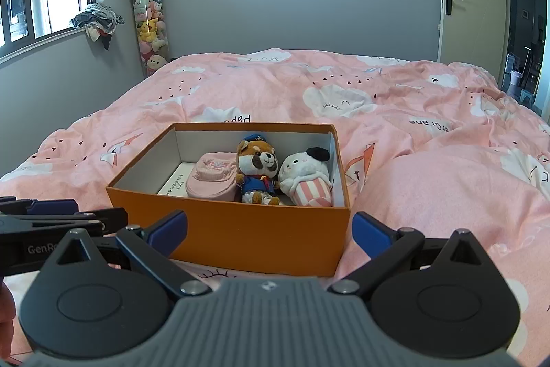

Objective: Organize objects

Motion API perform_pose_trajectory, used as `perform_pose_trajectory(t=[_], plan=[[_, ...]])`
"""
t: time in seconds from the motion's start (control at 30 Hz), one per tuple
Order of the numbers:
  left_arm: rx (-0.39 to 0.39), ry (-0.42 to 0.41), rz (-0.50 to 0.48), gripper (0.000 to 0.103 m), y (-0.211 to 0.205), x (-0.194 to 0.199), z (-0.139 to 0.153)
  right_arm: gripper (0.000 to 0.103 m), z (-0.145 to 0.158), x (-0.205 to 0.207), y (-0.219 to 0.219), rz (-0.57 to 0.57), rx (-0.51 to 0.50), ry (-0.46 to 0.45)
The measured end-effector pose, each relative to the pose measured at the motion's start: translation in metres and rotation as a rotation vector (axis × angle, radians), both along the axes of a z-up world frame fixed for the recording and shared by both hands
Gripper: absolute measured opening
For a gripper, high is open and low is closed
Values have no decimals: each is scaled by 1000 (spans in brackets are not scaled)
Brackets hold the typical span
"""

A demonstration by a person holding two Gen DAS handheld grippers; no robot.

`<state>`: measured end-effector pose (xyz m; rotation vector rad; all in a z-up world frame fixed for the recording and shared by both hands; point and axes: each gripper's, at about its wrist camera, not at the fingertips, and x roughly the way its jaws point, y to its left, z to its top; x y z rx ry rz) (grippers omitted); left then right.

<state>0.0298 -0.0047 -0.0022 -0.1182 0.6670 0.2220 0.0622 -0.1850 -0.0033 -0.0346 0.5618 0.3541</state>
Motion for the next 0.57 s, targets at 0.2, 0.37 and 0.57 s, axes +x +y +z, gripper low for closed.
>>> perform_pose_trajectory(t=[0.2, 0.37, 0.57], plan=[[2, -1, 1, 76, 1, 0, 0, 102, 0, 0, 0, -1, 0, -1], [6, -4, 0, 76, 2, -1, 1, 102, 0, 0, 0, 0, 0, 0], [7, -6, -1, 76, 2, -1, 1, 102, 0, 0, 0, -1, 0, 1]])
